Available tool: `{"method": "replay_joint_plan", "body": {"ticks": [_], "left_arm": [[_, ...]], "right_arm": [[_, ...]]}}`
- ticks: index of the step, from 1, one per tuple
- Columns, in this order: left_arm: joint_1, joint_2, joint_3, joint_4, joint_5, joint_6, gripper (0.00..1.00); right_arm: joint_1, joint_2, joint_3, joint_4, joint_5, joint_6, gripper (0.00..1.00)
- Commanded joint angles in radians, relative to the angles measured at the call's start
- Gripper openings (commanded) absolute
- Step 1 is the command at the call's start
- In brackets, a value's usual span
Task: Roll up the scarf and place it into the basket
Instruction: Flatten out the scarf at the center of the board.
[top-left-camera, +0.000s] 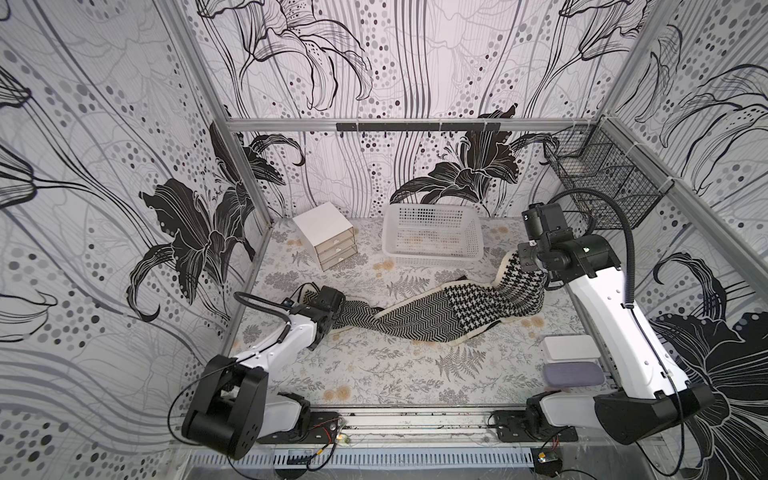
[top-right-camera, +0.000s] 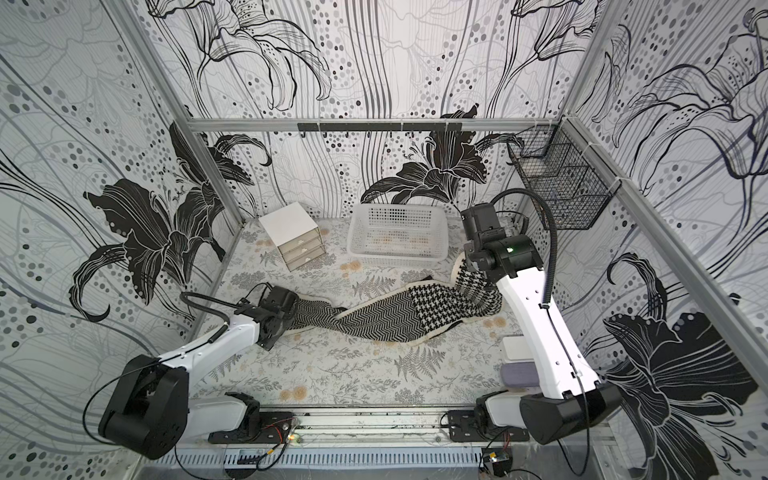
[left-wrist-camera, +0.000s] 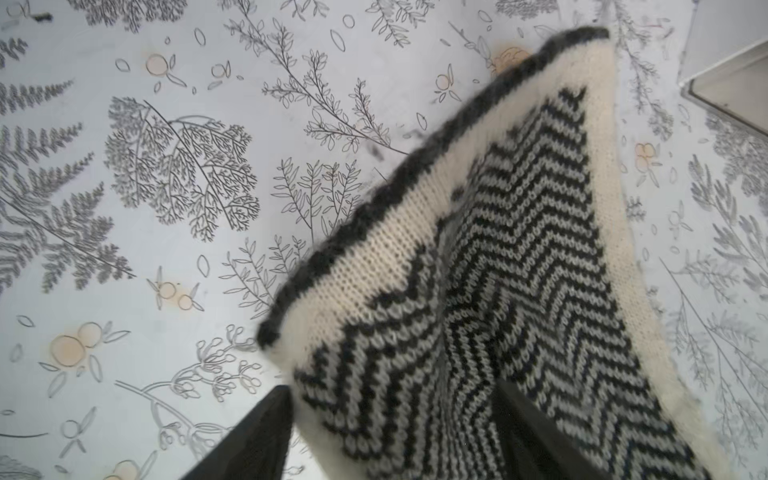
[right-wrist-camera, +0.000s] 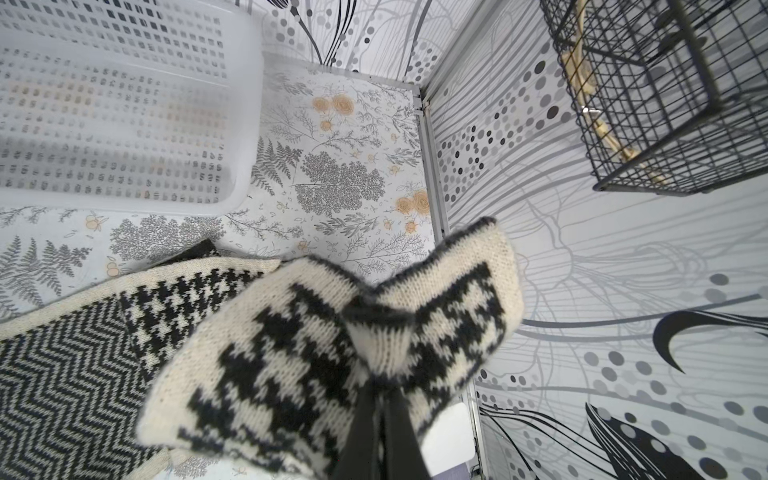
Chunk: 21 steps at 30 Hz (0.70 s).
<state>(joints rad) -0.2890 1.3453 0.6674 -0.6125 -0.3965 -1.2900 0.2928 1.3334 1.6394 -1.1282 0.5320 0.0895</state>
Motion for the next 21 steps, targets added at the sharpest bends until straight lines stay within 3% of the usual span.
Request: {"method": "replay_joint_plan", "body": {"ticks": [1, 2, 3, 4, 7, 9, 13, 17, 19, 21], "left_arm": [[0.007, 0.084, 0.019, 0.044, -0.046, -0.050, 0.52], [0.008, 0.105, 0.015, 0.048, -0.058, -0.064, 0.31], [0.014, 0.117, 0.015, 0.036, -0.067, -0.085, 0.03], [0.020, 0.115, 0.015, 0.013, -0.075, -0.107, 0.00], [0.015, -0.041, 0.021, -0.144, -0.144, -0.156, 0.00], [0.002, -0.248, 0.035, -0.295, -0.210, -0.158, 0.00], [0.028, -0.524, -0.005, -0.392, -0.249, -0.102, 0.00], [0.148, -0.469, -0.006, -0.363, -0.173, 0.013, 0.00], [0.158, -0.419, 0.014, -0.355, -0.168, 0.024, 0.00], [0.161, -0.397, 0.022, -0.308, -0.176, 0.068, 0.01]], "right_arm": [[0.002, -0.025, -0.018, 0.017, -0.015, 0.015, 0.00], [0.002, -0.023, -0.019, 0.019, -0.012, 0.015, 0.00], [0.002, -0.021, -0.019, 0.021, -0.002, 0.013, 0.00], [0.000, -0.019, -0.013, 0.025, 0.014, 0.003, 0.00], [-0.038, 0.008, 0.093, -0.003, 0.122, -0.008, 0.00], [-0.055, 0.025, 0.208, -0.016, 0.218, -0.030, 0.00], [-0.080, 0.073, 0.361, 0.004, 0.432, -0.126, 0.00], [-0.150, 0.154, 0.410, -0.065, 0.402, -0.110, 0.00], [-0.160, 0.152, 0.371, -0.051, 0.411, -0.103, 0.00], [-0.237, 0.145, 0.361, -0.033, 0.417, -0.112, 0.00]]}}
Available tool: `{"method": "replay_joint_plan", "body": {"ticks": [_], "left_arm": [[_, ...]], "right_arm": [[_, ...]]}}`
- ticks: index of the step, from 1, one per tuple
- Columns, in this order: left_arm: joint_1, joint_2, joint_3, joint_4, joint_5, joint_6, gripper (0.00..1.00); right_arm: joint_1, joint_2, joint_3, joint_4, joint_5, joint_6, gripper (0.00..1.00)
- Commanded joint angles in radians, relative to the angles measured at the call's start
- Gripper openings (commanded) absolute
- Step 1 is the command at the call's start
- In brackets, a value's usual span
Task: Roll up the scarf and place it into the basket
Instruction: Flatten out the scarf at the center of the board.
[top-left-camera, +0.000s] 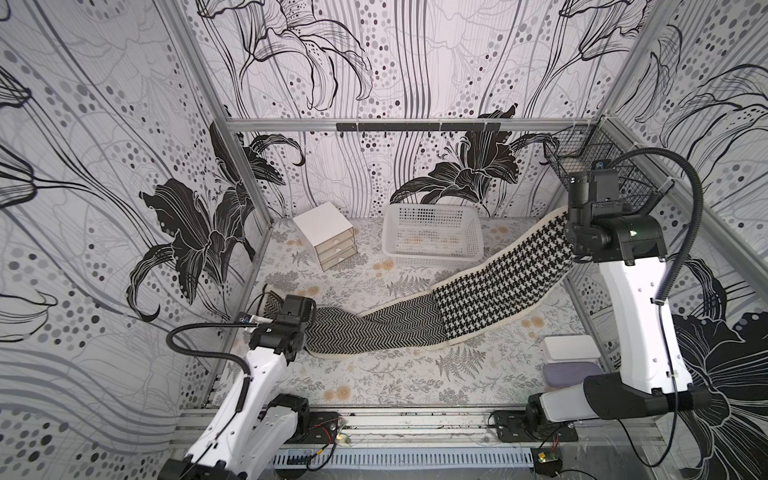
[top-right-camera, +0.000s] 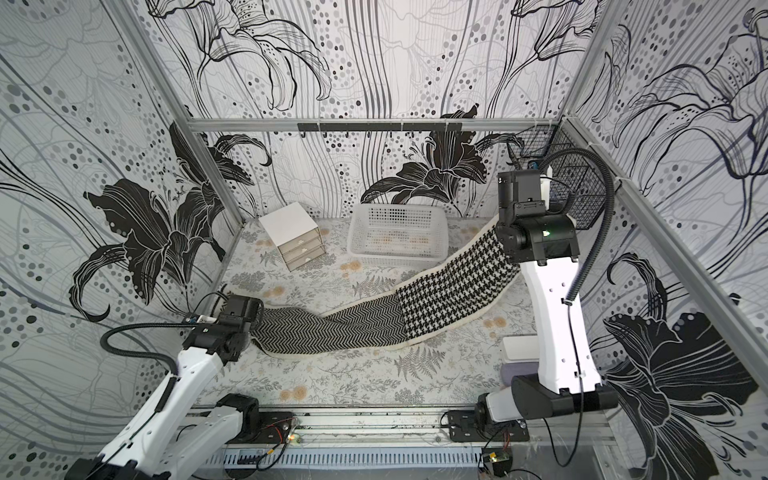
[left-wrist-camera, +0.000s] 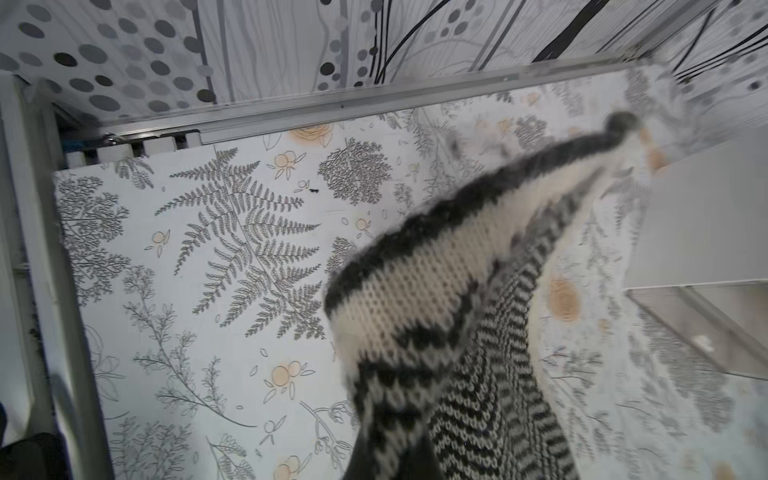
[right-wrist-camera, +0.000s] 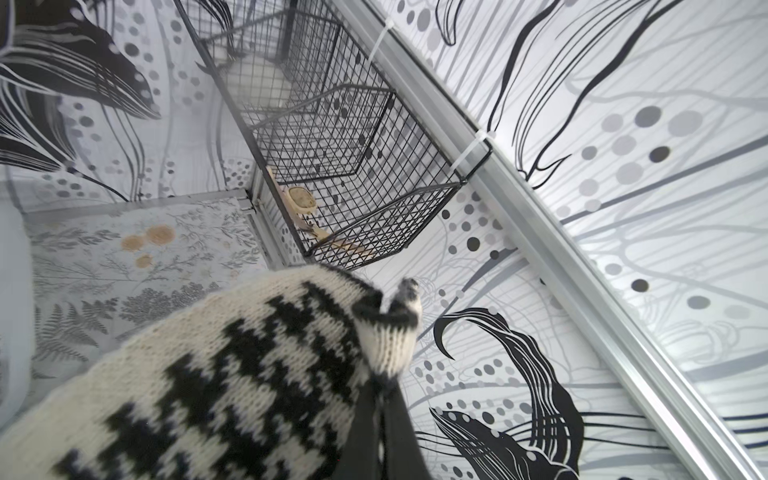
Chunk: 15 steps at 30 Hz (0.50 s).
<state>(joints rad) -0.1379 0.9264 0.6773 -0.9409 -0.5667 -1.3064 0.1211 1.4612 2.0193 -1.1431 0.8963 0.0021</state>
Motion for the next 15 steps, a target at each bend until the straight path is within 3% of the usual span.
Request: {"method": "replay_joint_plan", "body": {"ticks": [1, 5, 8, 10, 12, 15], "left_arm": [[0.019, 0.032, 0.014, 0.059, 0.008, 0.123, 0.01], [0.087, 0.127, 0.051, 0.105, 0.059, 0.189, 0.06], [0.137, 0.188, 0.057, 0.143, 0.133, 0.239, 0.28], [0.145, 0.185, 0.075, 0.057, 0.095, 0.171, 0.42], [0.145, 0.083, 0.066, -0.036, 0.026, 0.092, 0.47], [0.149, -0.102, 0.029, -0.008, 0.033, 0.160, 0.85]], "right_arm": [[-0.112, 0.015, -0.011, -0.018, 0.027, -0.024, 0.00], [-0.189, 0.029, 0.053, -0.036, 0.016, -0.022, 0.00], [-0.190, 0.046, 0.119, -0.077, -0.094, 0.003, 0.00], [-0.173, 0.046, 0.122, -0.109, -0.169, 0.044, 0.00], [-0.104, 0.026, 0.057, -0.090, -0.196, 0.041, 0.00], [0.020, -0.005, -0.023, -0.079, -0.287, 0.066, 0.00]]}}
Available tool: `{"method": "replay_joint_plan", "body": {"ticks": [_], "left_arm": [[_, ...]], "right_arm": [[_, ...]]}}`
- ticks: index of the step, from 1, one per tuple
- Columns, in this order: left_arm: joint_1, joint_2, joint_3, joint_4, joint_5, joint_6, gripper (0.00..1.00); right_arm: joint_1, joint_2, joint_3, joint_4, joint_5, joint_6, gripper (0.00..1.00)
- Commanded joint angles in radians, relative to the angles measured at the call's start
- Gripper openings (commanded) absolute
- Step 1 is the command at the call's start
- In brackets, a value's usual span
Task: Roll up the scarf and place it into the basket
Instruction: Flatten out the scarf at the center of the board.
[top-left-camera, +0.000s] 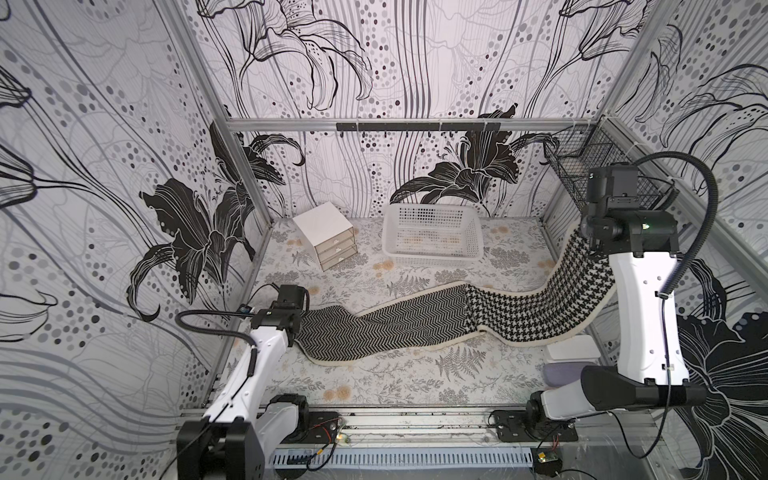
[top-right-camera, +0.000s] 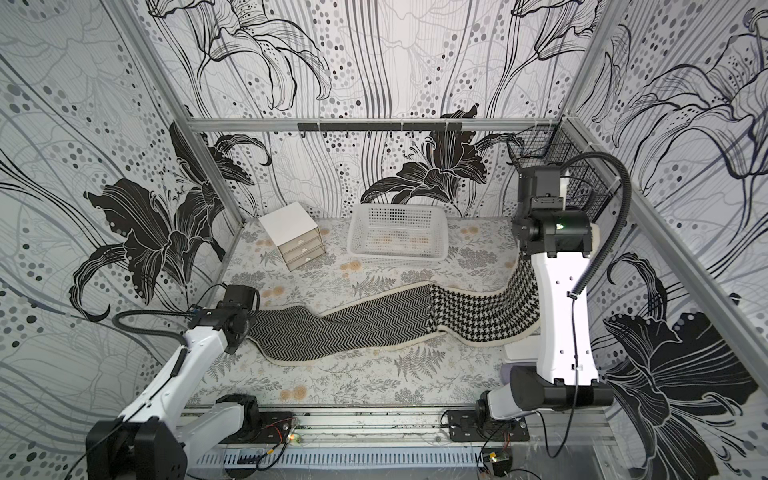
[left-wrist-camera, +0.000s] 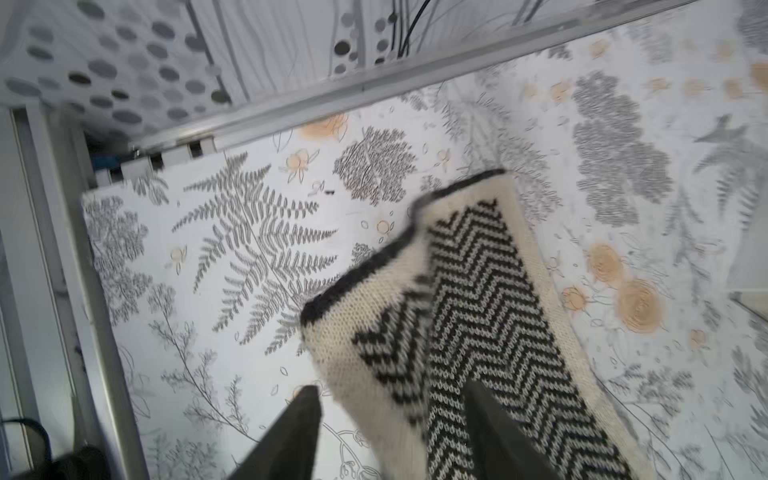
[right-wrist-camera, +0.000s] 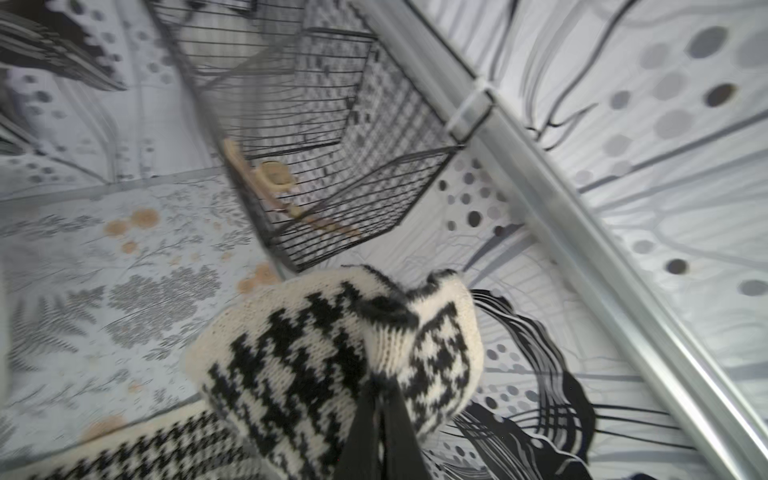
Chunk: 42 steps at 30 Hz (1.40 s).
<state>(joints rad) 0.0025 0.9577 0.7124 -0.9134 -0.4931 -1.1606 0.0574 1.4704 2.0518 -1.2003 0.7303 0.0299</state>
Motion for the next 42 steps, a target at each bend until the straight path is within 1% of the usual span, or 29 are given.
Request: {"method": "replay_joint_plan", "body": {"ticks": [1, 2, 3, 5, 7, 9, 11, 13, 15, 17, 18, 19, 20, 21, 22, 24, 25, 27, 29, 32, 34, 36, 39, 40, 42], "left_arm": [[0.010, -0.155, 0.001, -0.051, -0.038, 0.015, 0.93], [0.011, -0.162, 0.019, -0.078, -0.037, 0.012, 1.00], [0.011, -0.156, 0.040, -0.102, -0.041, 0.010, 0.99], [0.010, -0.130, 0.079, -0.132, -0.042, 0.026, 0.99], [0.012, -0.113, 0.106, -0.121, -0.030, 0.059, 0.99], [0.016, -0.108, 0.114, -0.080, -0.004, 0.097, 0.99], [0.020, -0.104, 0.118, -0.051, 0.015, 0.120, 0.99], [0.023, -0.097, 0.122, -0.031, 0.025, 0.137, 0.99], [0.042, -0.085, 0.138, -0.038, 0.032, 0.148, 0.99], [0.060, -0.082, 0.154, -0.044, 0.041, 0.170, 0.99], [0.070, -0.086, 0.157, -0.044, 0.043, 0.184, 0.99], [0.076, -0.089, 0.160, -0.045, 0.046, 0.193, 0.99], [0.086, -0.091, 0.161, -0.045, 0.052, 0.207, 0.99], [0.096, -0.089, 0.160, -0.040, 0.066, 0.222, 0.99], [0.105, -0.082, 0.160, -0.041, 0.078, 0.235, 0.99], [0.109, -0.061, 0.155, -0.020, 0.114, 0.266, 0.99], [0.110, -0.046, 0.149, -0.011, 0.128, 0.271, 0.99], [0.110, -0.017, 0.126, 0.044, 0.191, 0.300, 0.99], [0.110, 0.035, 0.105, 0.122, 0.314, 0.351, 0.99], [0.093, 0.154, 0.085, 0.186, 0.472, 0.375, 0.99], [0.048, 0.226, 0.073, 0.236, 0.530, 0.377, 1.00], [-0.002, 0.286, 0.076, 0.263, 0.568, 0.352, 1.00], [-0.093, 0.364, 0.068, 0.338, 0.622, 0.268, 0.99], [-0.137, 0.391, 0.078, 0.353, 0.617, 0.242, 0.98], [-0.230, 0.448, 0.128, 0.339, 0.566, 0.195, 0.98]], "right_arm": [[0.128, -0.022, -0.077, -0.018, -0.140, 0.059, 0.00], [0.182, -0.030, -0.103, -0.015, -0.183, 0.076, 0.00], [0.230, -0.042, -0.133, -0.007, -0.229, 0.097, 0.00], [0.334, -0.068, -0.190, 0.011, -0.278, 0.148, 0.00], [0.456, -0.087, -0.239, 0.030, -0.287, 0.213, 0.00], [0.604, -0.090, -0.304, 0.073, -0.289, 0.282, 0.00], [0.746, -0.054, -0.330, 0.118, -0.293, 0.356, 0.00], [0.893, 0.029, -0.297, 0.169, -0.301, 0.423, 0.00], [1.029, 0.159, -0.197, 0.222, -0.331, 0.476, 0.00], [1.121, 0.286, -0.089, 0.249, -0.338, 0.539, 0.00], [1.146, 0.328, -0.053, 0.284, -0.360, 0.566, 0.00], [1.150, 0.346, -0.042, 0.323, -0.408, 0.585, 0.14], [1.151, 0.346, -0.053, 0.373, -0.453, 0.599, 0.35], [1.151, 0.324, -0.086, 0.421, -0.469, 0.595, 0.83], [1.150, 0.297, -0.122, 0.445, -0.461, 0.594, 1.00], [1.133, 0.234, -0.182, 0.425, -0.393, 0.570, 1.00], [1.103, 0.206, -0.232, 0.412, -0.375, 0.569, 1.00], [1.033, 0.112, -0.351, 0.417, -0.383, 0.568, 1.00], [0.964, 0.047, -0.465, 0.398, -0.365, 0.551, 1.00], [0.878, -0.007, -0.594, 0.338, -0.318, 0.530, 1.00], [0.819, -0.036, -0.681, 0.326, -0.318, 0.529, 1.00], [0.771, -0.064, -0.761, 0.334, -0.322, 0.536, 1.00], [0.719, -0.105, -0.850, 0.354, -0.338, 0.539, 0.99], [0.709, -0.116, -0.872, 0.360, -0.339, 0.538, 0.98], [0.695, -0.126, -0.894, 0.365, -0.341, 0.534, 0.97]]}}
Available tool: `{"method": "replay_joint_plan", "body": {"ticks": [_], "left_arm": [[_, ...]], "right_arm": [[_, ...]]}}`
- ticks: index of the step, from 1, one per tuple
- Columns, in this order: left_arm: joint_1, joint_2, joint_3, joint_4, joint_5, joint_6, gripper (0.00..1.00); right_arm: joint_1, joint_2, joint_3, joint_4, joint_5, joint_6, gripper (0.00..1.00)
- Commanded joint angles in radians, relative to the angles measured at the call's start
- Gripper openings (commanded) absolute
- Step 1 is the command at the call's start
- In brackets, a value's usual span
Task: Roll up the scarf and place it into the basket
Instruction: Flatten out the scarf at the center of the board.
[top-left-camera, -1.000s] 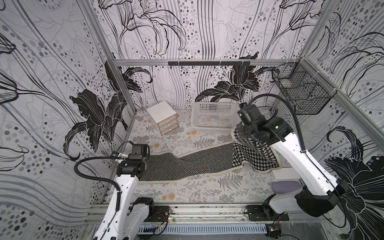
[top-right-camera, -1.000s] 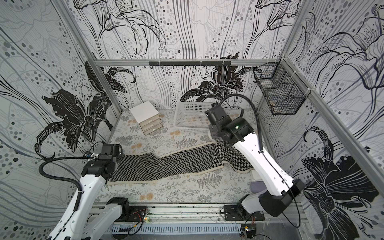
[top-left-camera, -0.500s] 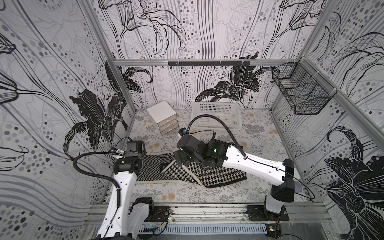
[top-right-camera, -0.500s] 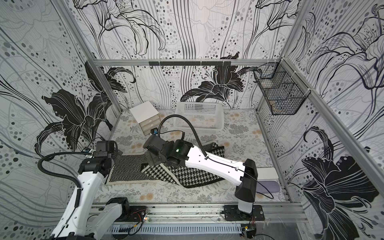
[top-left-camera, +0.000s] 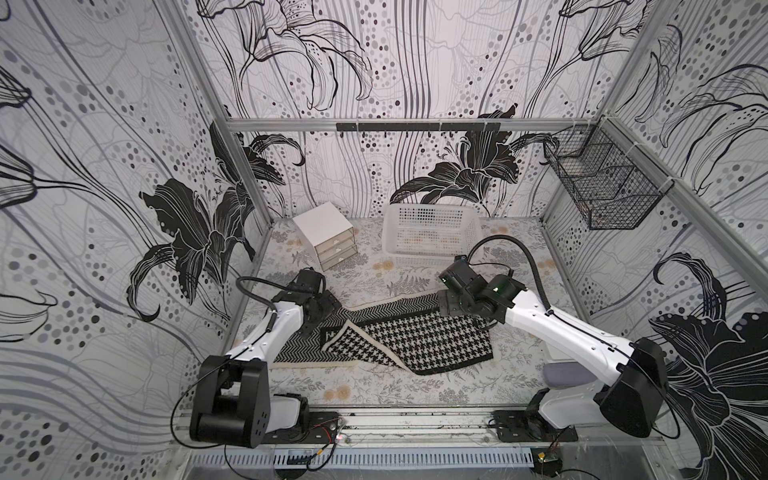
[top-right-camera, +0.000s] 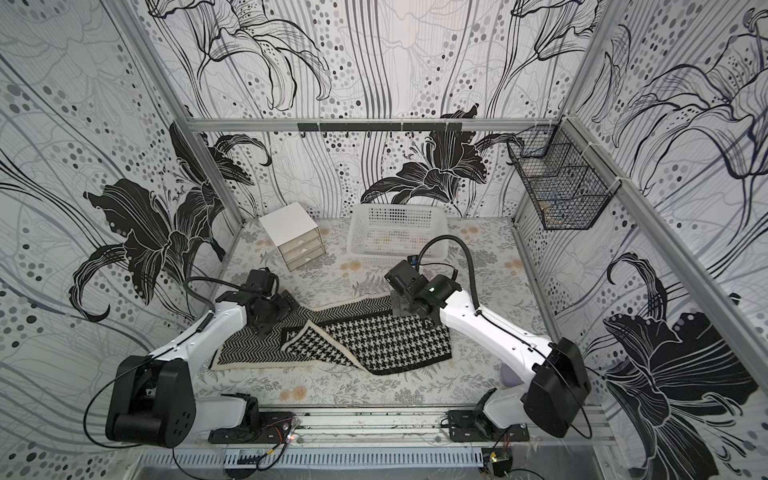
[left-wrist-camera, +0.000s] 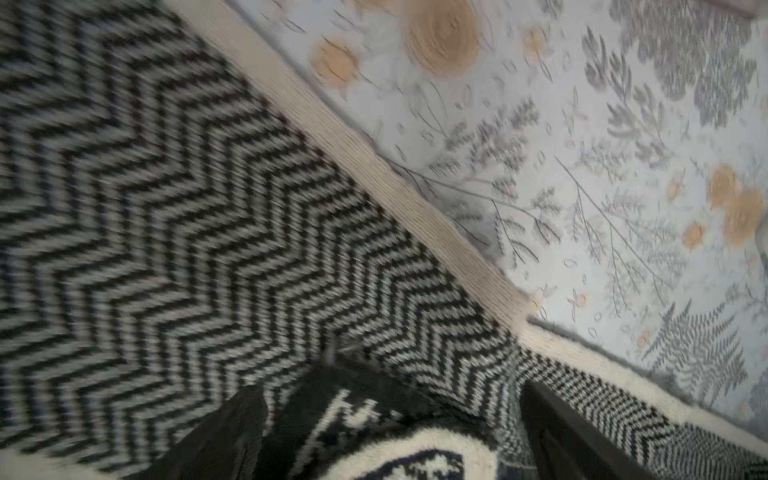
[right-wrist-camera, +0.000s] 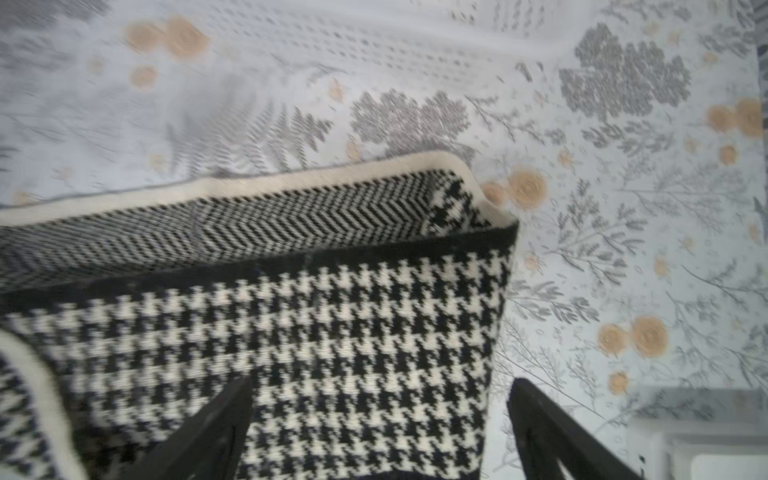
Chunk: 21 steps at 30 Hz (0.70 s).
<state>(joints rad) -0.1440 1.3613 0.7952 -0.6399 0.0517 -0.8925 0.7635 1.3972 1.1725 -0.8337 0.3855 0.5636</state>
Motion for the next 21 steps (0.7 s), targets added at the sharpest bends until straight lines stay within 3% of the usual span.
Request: {"method": "replay_joint_plan", "body": {"ticks": [1, 7, 10, 21], "left_arm": [[-0.128, 0.075, 0.078, 0.043, -0.014, -0.096, 0.98], [-0.246, 0.186, 0.148, -0.017, -0.111, -0.206, 0.81], [-0.265, 0.191, 0.135, -0.029, -0.142, -0.243, 0.71], [-0.284, 0.172, 0.115, -0.075, -0.200, -0.288, 0.51]], "right_arm": [[-0.012, -0.056, -0.021, -0.005, 0.009, 0.000, 0.96], [-0.013, -0.077, -0.055, -0.001, 0.012, -0.001, 0.96], [-0.016, -0.096, -0.076, 0.003, 0.019, -0.002, 0.96], [-0.044, -0.112, -0.124, 0.022, 0.010, -0.008, 0.96]]}}
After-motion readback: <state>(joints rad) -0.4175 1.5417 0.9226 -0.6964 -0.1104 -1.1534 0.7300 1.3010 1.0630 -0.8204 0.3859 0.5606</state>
